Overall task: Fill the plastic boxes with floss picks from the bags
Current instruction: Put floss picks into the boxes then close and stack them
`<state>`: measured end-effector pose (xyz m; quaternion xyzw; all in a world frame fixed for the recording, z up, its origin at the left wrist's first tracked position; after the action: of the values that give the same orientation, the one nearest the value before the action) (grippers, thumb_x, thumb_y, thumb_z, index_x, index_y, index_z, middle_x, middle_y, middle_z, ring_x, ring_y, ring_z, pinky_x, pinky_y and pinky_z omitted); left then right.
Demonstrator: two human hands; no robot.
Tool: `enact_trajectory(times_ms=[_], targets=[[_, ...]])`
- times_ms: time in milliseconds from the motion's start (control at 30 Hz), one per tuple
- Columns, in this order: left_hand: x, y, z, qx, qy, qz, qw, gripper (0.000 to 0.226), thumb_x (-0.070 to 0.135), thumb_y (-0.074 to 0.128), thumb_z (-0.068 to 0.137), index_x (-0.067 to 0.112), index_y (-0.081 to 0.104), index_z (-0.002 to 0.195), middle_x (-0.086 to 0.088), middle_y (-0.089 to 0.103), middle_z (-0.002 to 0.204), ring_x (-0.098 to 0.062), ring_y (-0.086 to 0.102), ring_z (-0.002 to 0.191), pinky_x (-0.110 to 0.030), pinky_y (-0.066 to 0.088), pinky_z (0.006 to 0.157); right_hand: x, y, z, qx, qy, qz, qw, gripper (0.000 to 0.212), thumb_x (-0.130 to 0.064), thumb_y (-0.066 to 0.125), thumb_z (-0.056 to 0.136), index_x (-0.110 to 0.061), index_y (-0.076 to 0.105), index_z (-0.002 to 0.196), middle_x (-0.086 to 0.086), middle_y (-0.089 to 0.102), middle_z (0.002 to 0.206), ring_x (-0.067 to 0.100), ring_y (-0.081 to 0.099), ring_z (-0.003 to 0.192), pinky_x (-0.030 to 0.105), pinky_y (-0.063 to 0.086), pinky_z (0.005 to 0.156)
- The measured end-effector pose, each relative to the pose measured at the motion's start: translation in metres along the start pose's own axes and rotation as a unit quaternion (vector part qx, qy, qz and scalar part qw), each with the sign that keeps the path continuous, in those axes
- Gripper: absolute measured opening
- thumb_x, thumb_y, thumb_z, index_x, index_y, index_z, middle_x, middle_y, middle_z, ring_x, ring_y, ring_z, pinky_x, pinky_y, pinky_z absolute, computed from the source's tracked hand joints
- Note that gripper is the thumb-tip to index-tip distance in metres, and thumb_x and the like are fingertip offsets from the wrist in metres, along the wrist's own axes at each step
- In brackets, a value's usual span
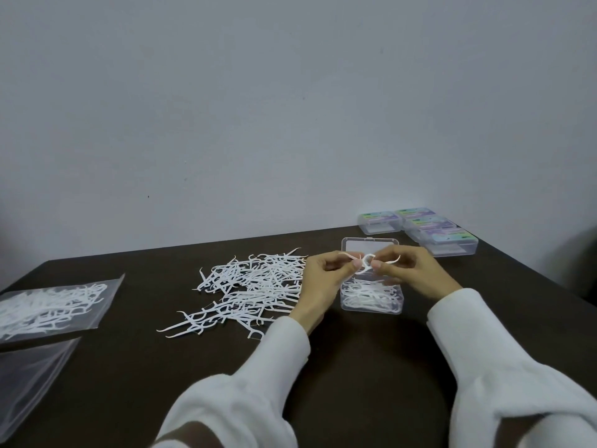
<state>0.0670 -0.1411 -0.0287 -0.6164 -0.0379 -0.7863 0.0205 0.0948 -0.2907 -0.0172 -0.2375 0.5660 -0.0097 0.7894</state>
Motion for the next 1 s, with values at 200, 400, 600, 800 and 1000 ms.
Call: enact_trajectory(times_ms=[200, 400, 600, 800, 1000], targets=[[-0.001, -0.001, 0.003, 0.002, 0.006, 0.027, 1.0, 0.019, 0.003, 0.074, 0.077, 0.016, 0.069, 0.091, 0.001, 0.072, 0.07, -0.013, 0.069, 0.075, -0.031, 0.055, 0.082, -0.002, -0.011, -0.001, 0.039, -0.005, -0.002, 0.999, 0.01, -0.01, 0.073, 0.075, -0.015, 0.07, 0.084, 0.005, 0.07, 0.084, 0.013, 0.067, 0.069, 0.018, 0.053, 0.063], [0.006, -0.007, 0.002, 0.047, 0.06, 0.096, 0.992, 0.016, 0.004, 0.073, 0.079, 0.009, 0.071, 0.094, -0.006, 0.071, 0.078, -0.002, 0.064, 0.069, -0.011, 0.05, 0.067, -0.003, -0.037, -0.005, 0.124, -0.028, 0.017, 0.992, 0.011, -0.007, 0.07, 0.079, -0.018, 0.069, 0.081, 0.003, 0.068, 0.077, 0.007, 0.061, 0.059, 0.019, 0.05, 0.063], [0.01, 0.017, 0.001, -0.001, 0.124, 0.234, 0.964, 0.008, 0.013, 0.073, 0.08, 0.016, 0.076, 0.087, 0.005, 0.073, 0.081, 0.003, 0.063, 0.074, -0.005, 0.043, 0.071, 0.001, -0.047, -0.004, 0.161, -0.032, 0.009, 0.986, 0.009, -0.011, 0.069, 0.08, -0.02, 0.068, 0.081, 0.009, 0.069, 0.083, 0.025, 0.064, 0.073, 0.028, 0.052, 0.068], [0.007, 0.026, -0.002, -0.05, 0.129, 0.287, 0.948, 0.016, 0.02, 0.07, 0.084, 0.019, 0.075, 0.099, 0.007, 0.073, 0.096, 0.003, 0.063, 0.089, -0.01, 0.043, 0.086, 0.0, -0.04, -0.006, 0.154, -0.018, -0.088, 0.984, 0.004, -0.015, 0.069, 0.081, -0.016, 0.067, 0.085, 0.0, 0.065, 0.081, 0.012, 0.059, 0.072, 0.019, 0.044, 0.065], [0.019, -0.012, 0.001, 0.038, 0.126, 0.228, 0.965, 0.013, 0.008, 0.065, 0.087, 0.015, 0.074, 0.092, 0.009, 0.069, 0.085, 0.013, 0.058, 0.075, -0.004, 0.045, 0.071, 0.002, -0.028, -0.005, 0.094, -0.008, -0.125, 0.988, 0.003, -0.018, 0.072, 0.079, -0.019, 0.068, 0.079, -0.003, 0.066, 0.085, 0.01, 0.057, 0.075, 0.015, 0.04, 0.064]])
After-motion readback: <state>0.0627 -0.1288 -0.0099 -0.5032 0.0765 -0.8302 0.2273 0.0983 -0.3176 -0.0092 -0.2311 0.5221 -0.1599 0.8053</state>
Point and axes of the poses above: each hand's wrist, its own z-axis towards the middle knuckle, its own y-axis out of the palm, x = y × z, the point moved 7 cm from there along z, towards the middle knuckle
